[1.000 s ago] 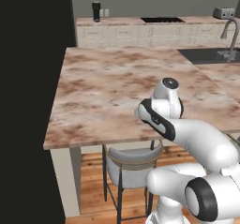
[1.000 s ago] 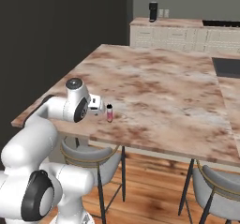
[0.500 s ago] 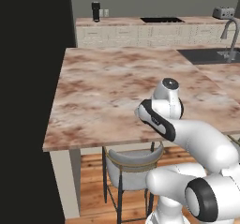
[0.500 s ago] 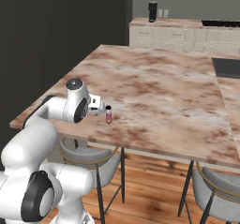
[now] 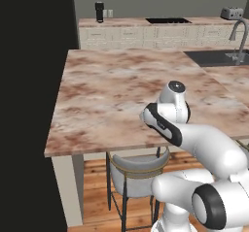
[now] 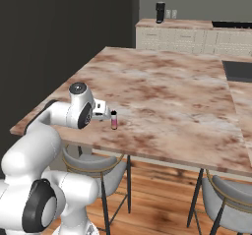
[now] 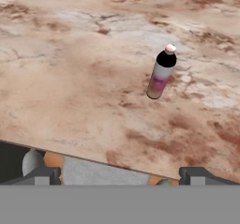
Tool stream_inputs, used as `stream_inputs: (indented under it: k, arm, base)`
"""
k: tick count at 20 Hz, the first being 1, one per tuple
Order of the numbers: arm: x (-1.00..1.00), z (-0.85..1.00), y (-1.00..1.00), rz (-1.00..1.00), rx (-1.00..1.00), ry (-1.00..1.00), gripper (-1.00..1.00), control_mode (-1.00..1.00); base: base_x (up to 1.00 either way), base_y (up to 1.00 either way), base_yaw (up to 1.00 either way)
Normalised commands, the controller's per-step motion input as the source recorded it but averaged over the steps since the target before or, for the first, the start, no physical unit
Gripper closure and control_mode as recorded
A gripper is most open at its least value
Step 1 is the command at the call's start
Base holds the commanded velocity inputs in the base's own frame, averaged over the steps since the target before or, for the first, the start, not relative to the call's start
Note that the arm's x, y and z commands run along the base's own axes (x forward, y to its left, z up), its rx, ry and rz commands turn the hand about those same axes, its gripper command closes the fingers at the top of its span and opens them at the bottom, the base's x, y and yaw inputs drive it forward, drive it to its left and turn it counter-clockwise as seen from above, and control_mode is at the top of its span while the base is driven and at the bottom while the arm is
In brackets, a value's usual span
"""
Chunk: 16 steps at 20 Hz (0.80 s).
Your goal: Place the large bottle from the dining counter next to the other large bottle outside the sink, and place the small bottle from the dining counter next to the other small bottle inside the sink.
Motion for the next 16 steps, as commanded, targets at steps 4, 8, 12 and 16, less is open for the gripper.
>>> stream_inputs:
  k: [4,8,12,16]
  arm:
    - [0.02,-0.04,0.0,-0.07,0.0,0.0,-1.0,-1.0]
    - [0.04,-0.08,0.0,-0.12,-0.02,0.0,-1.0,-1.0]
    - [0.16,-0.14,-0.01,-0.11,0.0,0.0,-1.0,-1.0]
    - [0.21,-0.1,-0.09,-0.01,0.0,0.0,-1.0,-1.0]
  base:
    - [0.0,0.0,0.0]
    - [0.0,0.0,0.0]
    - [0.0,0.0,0.0]
    - [0.0,0.0,0.0]
